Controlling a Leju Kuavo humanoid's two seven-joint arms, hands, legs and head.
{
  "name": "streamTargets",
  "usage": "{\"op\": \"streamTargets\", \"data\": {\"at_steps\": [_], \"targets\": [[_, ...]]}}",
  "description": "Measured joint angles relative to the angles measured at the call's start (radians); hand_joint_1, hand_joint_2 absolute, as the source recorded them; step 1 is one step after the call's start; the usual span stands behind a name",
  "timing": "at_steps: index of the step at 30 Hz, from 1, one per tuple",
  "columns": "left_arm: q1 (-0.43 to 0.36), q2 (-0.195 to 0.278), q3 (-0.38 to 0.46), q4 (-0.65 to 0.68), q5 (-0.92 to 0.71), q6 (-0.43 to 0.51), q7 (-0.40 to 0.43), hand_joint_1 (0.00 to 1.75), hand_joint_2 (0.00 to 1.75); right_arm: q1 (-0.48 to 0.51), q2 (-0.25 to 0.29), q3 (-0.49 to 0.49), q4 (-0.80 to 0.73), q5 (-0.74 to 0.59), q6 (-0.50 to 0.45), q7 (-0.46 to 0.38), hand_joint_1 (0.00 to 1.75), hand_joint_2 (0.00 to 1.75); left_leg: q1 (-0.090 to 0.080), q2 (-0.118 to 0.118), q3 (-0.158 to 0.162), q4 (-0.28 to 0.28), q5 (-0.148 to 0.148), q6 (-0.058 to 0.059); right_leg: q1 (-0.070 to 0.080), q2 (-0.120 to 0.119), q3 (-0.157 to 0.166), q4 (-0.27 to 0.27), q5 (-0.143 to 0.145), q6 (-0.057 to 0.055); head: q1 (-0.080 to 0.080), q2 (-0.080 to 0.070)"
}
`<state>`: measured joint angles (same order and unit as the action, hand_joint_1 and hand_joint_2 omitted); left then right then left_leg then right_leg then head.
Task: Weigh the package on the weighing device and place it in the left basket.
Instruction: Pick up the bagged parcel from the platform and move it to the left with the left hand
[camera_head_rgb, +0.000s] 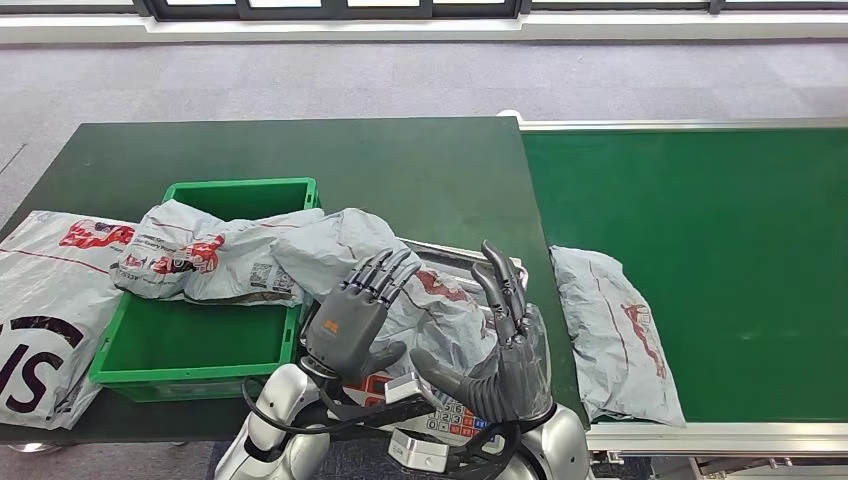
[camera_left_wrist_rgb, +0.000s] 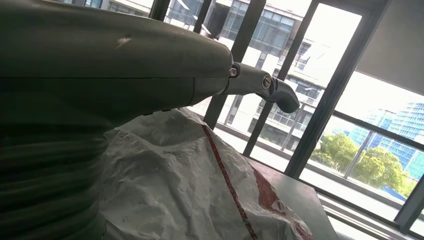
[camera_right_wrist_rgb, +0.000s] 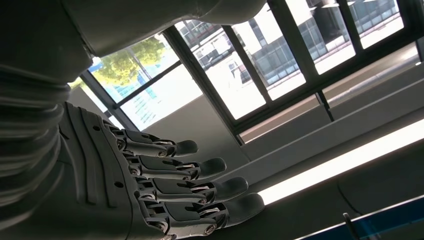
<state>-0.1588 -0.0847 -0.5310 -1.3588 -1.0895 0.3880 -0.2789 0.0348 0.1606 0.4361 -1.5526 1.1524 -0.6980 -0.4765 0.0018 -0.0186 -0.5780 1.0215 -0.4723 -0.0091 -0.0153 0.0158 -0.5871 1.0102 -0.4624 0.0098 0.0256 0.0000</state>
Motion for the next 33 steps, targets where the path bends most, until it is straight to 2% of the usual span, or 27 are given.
{"op": "streamTargets", "data": {"at_steps": [9, 11, 15, 18, 19, 22, 23, 33], "targets": [[0.0, 0.0, 0.0, 0.0, 0.0, 0.0, 0.0, 0.0, 1.75, 0.0, 0.0, 0.0, 0.0, 0.0, 0.0, 0.0, 0.0, 1.75, 0.0, 0.0, 0.0, 0.0, 0.0, 0.0, 0.0, 0.0, 0.0, 0.0, 0.0, 0.0, 0.0, 0.0], [-0.019, 0.001, -0.006, 0.015, 0.029, -0.032, 0.001, 0.0, 1.75, -0.001, 0.0, 0.0, 0.0, 0.0, 0.001, 0.008, 0.0, 1.75, 0.0, 0.0, 0.0, 0.0, 0.0, 0.0, 0.0, 0.0, -0.002, 0.0, 0.0, 0.0, 0.0, 0.0], [-0.225, 0.004, -0.084, 0.253, 0.209, -0.309, -0.066, 0.0, 1.75, -0.021, -0.004, 0.013, 0.007, -0.004, 0.003, 0.069, 0.0, 1.75, 0.0, -0.009, -0.006, 0.001, 0.006, 0.001, 0.0, -0.01, -0.002, 0.0, 0.002, 0.001, 0.001, 0.0], [-0.254, 0.003, -0.096, 0.291, 0.227, -0.353, -0.08, 0.0, 1.75, -0.025, -0.005, 0.016, 0.008, -0.005, 0.003, 0.077, 0.0, 1.75, 0.0, -0.011, -0.006, 0.001, 0.007, 0.001, 0.0, -0.011, -0.002, 0.0, 0.002, 0.001, 0.001, 0.0], [-0.285, 0.001, -0.106, 0.338, 0.24, -0.39, -0.098, 0.0, 1.75, -0.027, -0.006, 0.02, 0.009, -0.004, 0.002, 0.08, 0.0, 1.75, 0.0, -0.009, -0.006, 0.0, 0.007, 0.001, 0.0, -0.01, -0.002, 0.0, 0.003, 0.0, 0.0, 0.0], [-0.463, -0.022, -0.183, 0.638, 0.281, -0.463, -0.162, 0.0, 1.75, -0.035, -0.015, 0.033, 0.01, -0.004, 0.002, 0.089, 0.0, 1.75, 0.0, -0.005, -0.004, 0.0, 0.008, 0.0, 0.0, -0.007, -0.002, 0.0, 0.007, 0.0, 0.0, 0.0], [-0.499, -0.029, -0.202, 0.707, 0.284, -0.452, -0.167, 0.0, 1.75, -0.035, -0.017, 0.034, 0.01, -0.004, 0.002, 0.089, 0.0, 1.75, 0.0, -0.005, -0.004, 0.0, 0.009, 0.0, 0.0, -0.006, -0.002, 0.0, 0.007, 0.0, 0.0, 0.0], [-0.548, -0.035, -0.252, 0.781, 0.299, -0.454, -0.148, 0.0, 1.75, -0.035, -0.021, 0.035, 0.01, -0.003, 0.002, 0.095, 0.0, 1.75, 0.0, -0.005, -0.004, 0.0, 0.01, 0.0, 0.0, -0.007, -0.001, 0.0, 0.007, 0.0, 0.0, 0.0]]}}
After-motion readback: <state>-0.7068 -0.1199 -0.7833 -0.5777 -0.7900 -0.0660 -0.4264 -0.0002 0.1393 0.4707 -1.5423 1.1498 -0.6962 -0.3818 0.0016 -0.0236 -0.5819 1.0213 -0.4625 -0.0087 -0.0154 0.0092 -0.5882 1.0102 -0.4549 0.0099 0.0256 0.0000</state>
